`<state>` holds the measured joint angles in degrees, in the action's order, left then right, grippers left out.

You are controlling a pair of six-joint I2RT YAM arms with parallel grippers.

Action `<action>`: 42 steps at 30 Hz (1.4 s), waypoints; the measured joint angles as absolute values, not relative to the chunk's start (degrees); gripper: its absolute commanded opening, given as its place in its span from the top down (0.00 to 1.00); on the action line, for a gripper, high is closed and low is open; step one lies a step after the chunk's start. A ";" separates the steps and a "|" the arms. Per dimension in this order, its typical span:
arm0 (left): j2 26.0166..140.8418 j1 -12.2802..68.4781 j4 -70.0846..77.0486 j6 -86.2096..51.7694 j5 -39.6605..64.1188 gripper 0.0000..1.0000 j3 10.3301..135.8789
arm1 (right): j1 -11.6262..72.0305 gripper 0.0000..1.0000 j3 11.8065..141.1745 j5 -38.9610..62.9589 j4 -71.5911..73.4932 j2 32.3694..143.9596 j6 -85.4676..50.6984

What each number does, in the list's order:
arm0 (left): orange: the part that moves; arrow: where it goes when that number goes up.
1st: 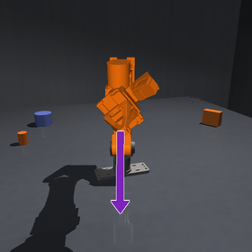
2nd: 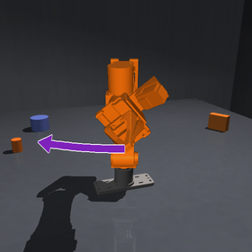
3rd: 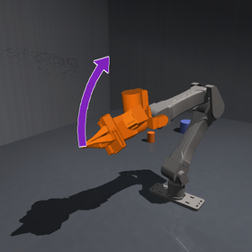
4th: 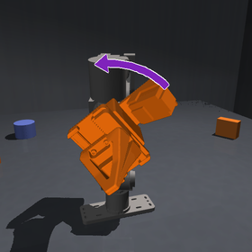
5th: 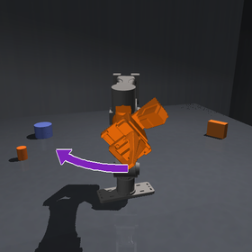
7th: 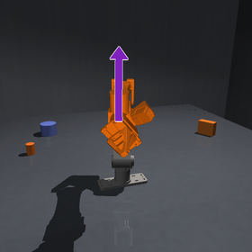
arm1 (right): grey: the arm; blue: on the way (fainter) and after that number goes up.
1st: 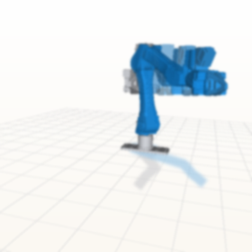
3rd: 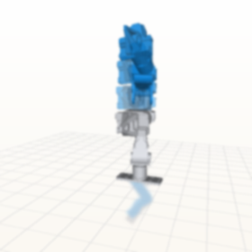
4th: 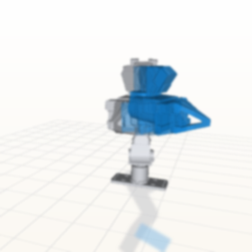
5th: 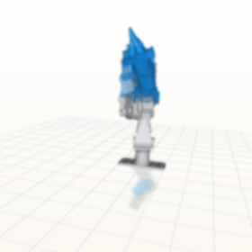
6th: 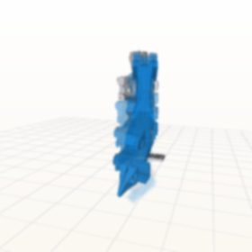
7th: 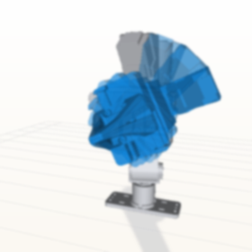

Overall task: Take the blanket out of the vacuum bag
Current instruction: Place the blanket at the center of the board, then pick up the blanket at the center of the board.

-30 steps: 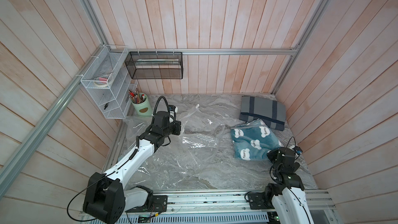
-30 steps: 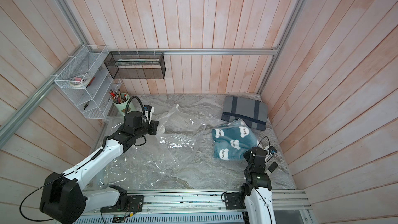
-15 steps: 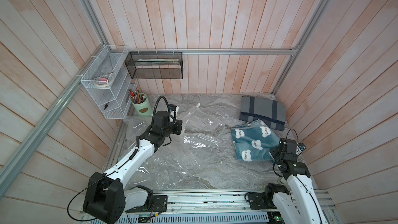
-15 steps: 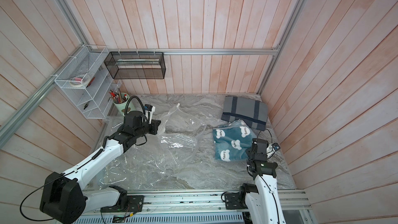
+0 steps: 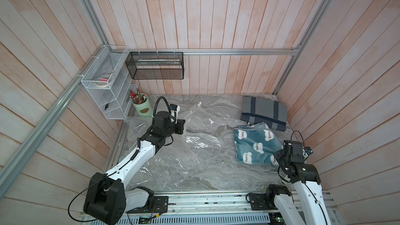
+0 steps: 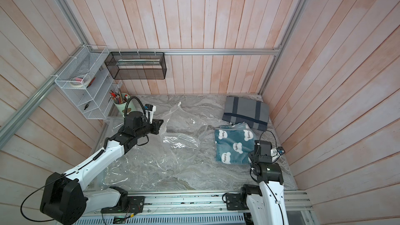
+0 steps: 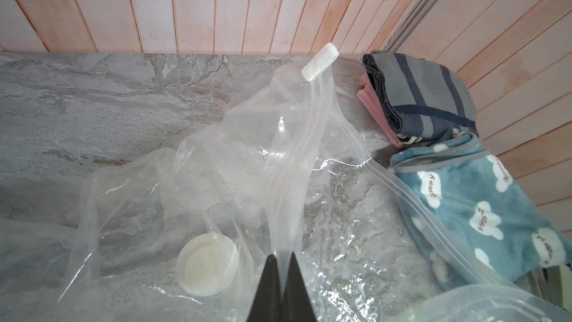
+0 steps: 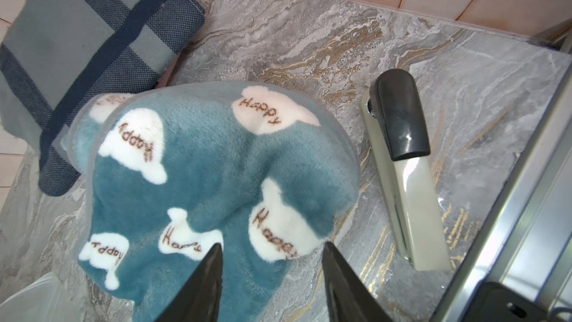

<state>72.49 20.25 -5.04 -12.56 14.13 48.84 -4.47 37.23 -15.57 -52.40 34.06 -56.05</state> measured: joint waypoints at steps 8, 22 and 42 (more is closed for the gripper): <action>72.07 20.25 -5.19 -13.17 14.50 1.00 48.77 | 13.04 0.33 44.71 -15.16 -45.25 46.63 -52.88; 69.47 20.23 -7.92 -12.82 12.86 1.00 48.40 | 34.09 0.20 59.53 -21.74 -34.79 85.86 -44.86; 68.34 20.03 -9.43 -11.57 11.55 1.00 47.75 | 32.93 0.18 52.82 -23.40 -26.74 97.08 -43.44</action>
